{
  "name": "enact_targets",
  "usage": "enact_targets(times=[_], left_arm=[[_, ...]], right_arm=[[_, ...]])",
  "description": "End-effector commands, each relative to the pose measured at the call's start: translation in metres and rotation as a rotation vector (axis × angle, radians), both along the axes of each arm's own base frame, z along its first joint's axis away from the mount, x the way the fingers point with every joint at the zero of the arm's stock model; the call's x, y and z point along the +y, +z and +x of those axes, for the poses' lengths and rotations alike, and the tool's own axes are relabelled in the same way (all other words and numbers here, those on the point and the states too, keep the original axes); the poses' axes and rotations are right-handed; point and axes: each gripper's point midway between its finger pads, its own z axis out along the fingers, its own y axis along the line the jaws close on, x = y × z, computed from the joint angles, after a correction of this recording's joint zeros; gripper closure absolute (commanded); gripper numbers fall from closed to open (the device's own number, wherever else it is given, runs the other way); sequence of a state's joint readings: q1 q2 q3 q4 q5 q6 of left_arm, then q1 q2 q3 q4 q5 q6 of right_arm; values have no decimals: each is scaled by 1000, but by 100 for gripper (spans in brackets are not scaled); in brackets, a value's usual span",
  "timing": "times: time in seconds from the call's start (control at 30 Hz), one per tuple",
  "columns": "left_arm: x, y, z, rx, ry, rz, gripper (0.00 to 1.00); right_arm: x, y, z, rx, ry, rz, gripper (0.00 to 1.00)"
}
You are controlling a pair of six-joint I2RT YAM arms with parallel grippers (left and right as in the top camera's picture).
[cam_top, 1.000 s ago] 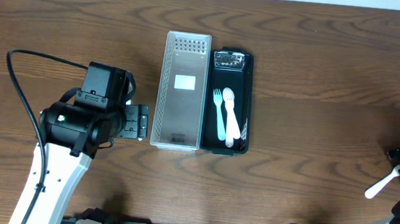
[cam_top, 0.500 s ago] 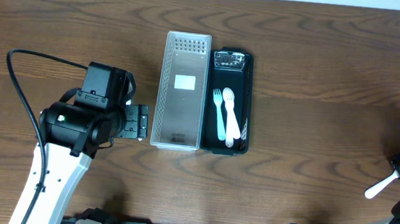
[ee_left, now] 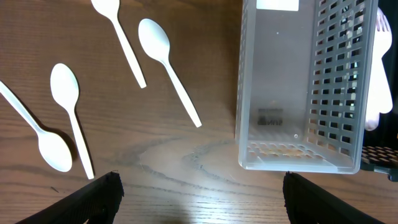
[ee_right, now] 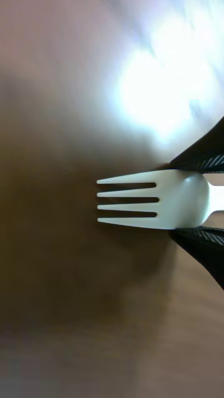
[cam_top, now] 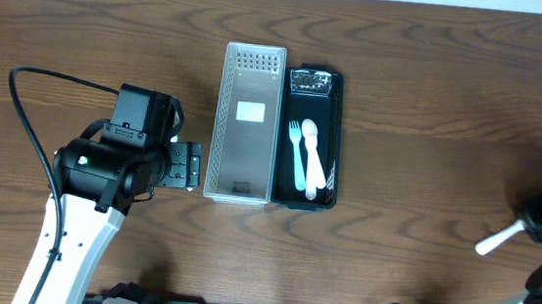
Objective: Pack container
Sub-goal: 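Grasp the last white fork at the right edge with the right gripper, then carry the fork to the black basket and lower it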
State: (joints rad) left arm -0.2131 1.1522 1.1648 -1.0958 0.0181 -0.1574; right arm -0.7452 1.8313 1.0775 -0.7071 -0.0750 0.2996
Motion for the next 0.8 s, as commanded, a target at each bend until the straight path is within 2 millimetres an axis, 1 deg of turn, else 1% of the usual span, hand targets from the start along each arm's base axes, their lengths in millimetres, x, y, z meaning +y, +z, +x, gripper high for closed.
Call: enact_targets(times=[0.0,0.07,0.1,0.13,0.17,0.2,0.27,0.3,0.33,0.37,0.43,0.5,0.57,0.67,0.77], left_arm=[[3,2,2,-8,6,14,15],[3,2,2,-8,6,14,15],[3,2,2,-8,5,14,15],[3,2,2,-8,6,14,15],[3,2,2,-8,6,14,15],[3,2,2,-7,6,14,15],[3,2,1,-6,6,14,15],[3,2,1,-6,6,14,15],[3,2,1,-6,6,14,15],[3,2,1,-6,6,14,15],[3,2,1,-6,6,14,15],[3,2,1,-6,6,14,15],[3,2,1,-6,6,14,15],[3,2,1,-6,6,14,15],[3,2,1,-6,6,14,15]], right_arm=[[28,41,48,-114,128,-14,79],[51,67,70,-148,217,-35,78],[68,85,83,-173,274,-47,78],[79,97,92,-192,312,-55,78],[103,119,107,-230,383,-63,78],[119,134,116,-253,428,-70,76],[160,167,135,-306,540,-81,76],[177,180,141,-327,586,-87,75],[203,196,148,-358,651,-89,74],[225,208,152,-385,706,-89,73],[261,224,156,-426,780,-90,70],[296,234,156,-456,850,-95,68],[328,234,152,-471,917,-82,67],[363,222,145,-445,986,-50,67],[393,199,140,-395,1053,-26,69]])
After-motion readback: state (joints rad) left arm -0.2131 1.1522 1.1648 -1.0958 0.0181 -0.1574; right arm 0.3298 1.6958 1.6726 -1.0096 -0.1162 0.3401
